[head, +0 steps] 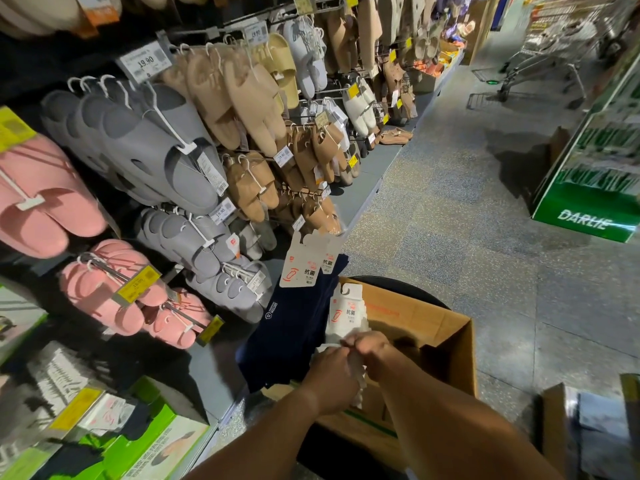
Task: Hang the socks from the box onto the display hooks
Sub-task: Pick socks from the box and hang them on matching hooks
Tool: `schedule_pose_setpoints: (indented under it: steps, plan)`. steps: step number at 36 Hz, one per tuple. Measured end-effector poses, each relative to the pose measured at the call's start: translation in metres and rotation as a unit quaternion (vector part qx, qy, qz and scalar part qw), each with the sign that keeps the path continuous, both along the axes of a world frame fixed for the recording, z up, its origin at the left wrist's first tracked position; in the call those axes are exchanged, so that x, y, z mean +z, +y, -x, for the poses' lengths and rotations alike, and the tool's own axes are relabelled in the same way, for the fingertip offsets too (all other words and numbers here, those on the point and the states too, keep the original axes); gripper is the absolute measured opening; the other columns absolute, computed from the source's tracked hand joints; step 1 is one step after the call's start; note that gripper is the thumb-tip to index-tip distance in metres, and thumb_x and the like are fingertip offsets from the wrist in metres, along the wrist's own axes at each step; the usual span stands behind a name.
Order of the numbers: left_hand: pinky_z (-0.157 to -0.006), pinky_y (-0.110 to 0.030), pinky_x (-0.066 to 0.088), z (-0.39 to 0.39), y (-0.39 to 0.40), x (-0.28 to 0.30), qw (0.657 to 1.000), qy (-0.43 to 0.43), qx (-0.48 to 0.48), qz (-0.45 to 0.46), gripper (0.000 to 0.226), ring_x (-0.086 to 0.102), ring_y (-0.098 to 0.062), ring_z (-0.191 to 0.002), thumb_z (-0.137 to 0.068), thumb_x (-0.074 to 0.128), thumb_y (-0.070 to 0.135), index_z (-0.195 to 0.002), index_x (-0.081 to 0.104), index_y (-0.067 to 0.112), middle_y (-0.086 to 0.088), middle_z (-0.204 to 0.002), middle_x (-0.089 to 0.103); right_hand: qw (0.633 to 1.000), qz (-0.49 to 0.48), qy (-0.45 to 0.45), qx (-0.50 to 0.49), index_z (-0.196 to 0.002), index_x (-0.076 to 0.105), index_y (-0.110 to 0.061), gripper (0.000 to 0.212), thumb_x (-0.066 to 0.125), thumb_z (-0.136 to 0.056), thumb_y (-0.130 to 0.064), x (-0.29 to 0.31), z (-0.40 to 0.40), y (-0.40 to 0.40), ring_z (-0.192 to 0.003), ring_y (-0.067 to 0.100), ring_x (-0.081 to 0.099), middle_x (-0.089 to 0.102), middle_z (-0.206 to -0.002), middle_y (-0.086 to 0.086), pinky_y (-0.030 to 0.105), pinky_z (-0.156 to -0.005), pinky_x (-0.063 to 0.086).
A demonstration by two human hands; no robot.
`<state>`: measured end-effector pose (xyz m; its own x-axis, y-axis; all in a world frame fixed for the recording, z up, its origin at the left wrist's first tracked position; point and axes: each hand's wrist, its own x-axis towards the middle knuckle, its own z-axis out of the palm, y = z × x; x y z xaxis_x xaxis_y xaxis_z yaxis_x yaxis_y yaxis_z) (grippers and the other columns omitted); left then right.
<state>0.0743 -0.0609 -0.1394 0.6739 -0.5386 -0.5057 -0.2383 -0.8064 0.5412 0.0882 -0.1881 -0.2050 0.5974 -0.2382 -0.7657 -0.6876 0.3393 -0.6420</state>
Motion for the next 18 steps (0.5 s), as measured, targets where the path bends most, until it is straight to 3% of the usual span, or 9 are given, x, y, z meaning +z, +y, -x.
schedule_pose_setpoints:
  steps: [3, 6, 9, 12, 14, 16, 18]
  plan:
    - [-0.110, -0.040, 0.038, -0.002, 0.003, -0.002, 0.999, 0.028, 0.022, 0.015, 0.038, 0.046, -0.029, -0.129, -0.094, 0.048, 0.016, -0.130, 0.055, 0.007, -0.014, -0.138, 0.051, 1.000, -0.005, 0.002, -0.019, -0.102, 0.062, -0.003, 0.015, 0.054, -0.090, 0.002, 0.001, 0.000, -0.002, -0.065, 0.017, 0.058, 0.062, -0.093, 0.014, 0.028, -0.058, 0.051]
    - [-0.103, -0.036, 0.046, -0.004, 0.006, -0.004, 0.990, 0.033, 0.114, 0.070, 0.051, 0.057, -0.019, -0.113, -0.075, 0.049, 0.039, -0.118, 0.066, 0.019, -0.001, -0.120, 0.055, 0.997, -0.006, -0.013, -0.078, -0.107, 0.066, 0.004, 0.026, 0.061, -0.083, -0.002, -0.002, 0.002, -0.006, -0.068, 0.023, 0.062, 0.067, -0.110, 0.027, 0.034, -0.065, 0.055]
    - [-0.096, -0.040, 0.051, -0.010, 0.007, -0.014, 0.981, 0.039, 0.167, 0.086, 0.025, 0.061, -0.016, -0.098, -0.082, 0.051, 0.030, -0.099, 0.067, 0.020, -0.003, -0.107, 0.062, 0.989, -0.001, -0.012, -0.147, -0.107, 0.064, 0.005, 0.028, 0.063, -0.080, -0.001, 0.003, 0.010, -0.010, -0.077, 0.031, 0.067, 0.069, -0.105, 0.026, 0.037, -0.065, 0.056]
    - [-0.092, -0.029, 0.049, -0.013, -0.003, -0.004, 0.972, 0.050, 0.193, 0.121, 0.019, 0.061, -0.015, -0.103, -0.094, 0.052, 0.017, -0.107, 0.065, 0.022, -0.001, -0.113, 0.065, 0.987, -0.014, -0.066, -0.149, -0.105, 0.064, 0.001, 0.022, 0.057, -0.084, 0.001, 0.016, 0.015, -0.019, -0.083, 0.033, 0.068, 0.072, -0.095, 0.015, 0.037, -0.066, 0.055]
    - [-0.087, -0.027, 0.049, -0.016, -0.014, 0.005, 0.961, 0.052, 0.220, 0.158, 0.020, 0.062, -0.015, -0.102, -0.093, 0.057, 0.022, -0.112, 0.064, 0.022, 0.000, -0.112, 0.065, 0.988, 0.068, -0.073, -0.119, -0.097, 0.065, -0.007, 0.015, 0.056, -0.085, -0.008, 0.026, 0.015, -0.031, -0.083, 0.028, 0.067, 0.072, -0.095, 0.010, 0.040, -0.073, 0.057]
    - [-0.086, -0.032, 0.050, -0.019, -0.026, 0.017, 0.947, 0.051, 0.250, 0.197, 0.023, 0.062, -0.017, -0.098, -0.093, 0.061, 0.030, -0.113, 0.060, 0.018, -0.004, -0.108, 0.064, 0.983, 0.104, -0.079, -0.130, -0.098, 0.064, -0.008, 0.020, 0.055, -0.080, -0.013, 0.038, 0.013, -0.043, -0.085, 0.029, 0.070, 0.074, -0.102, 0.011, 0.045, -0.079, 0.058]
    - [-0.083, -0.039, 0.052, -0.023, -0.036, 0.030, 0.931, 0.050, 0.279, 0.229, 0.042, 0.064, -0.025, -0.095, -0.089, 0.064, 0.043, -0.113, 0.057, 0.009, -0.015, -0.104, 0.062, 0.976, 0.088, -0.129, -0.152, -0.107, 0.060, -0.005, 0.026, 0.049, -0.083, -0.004, 0.064, 0.016, -0.048, -0.077, 0.019, 0.071, 0.074, -0.102, 0.009, 0.033, -0.064, 0.058]
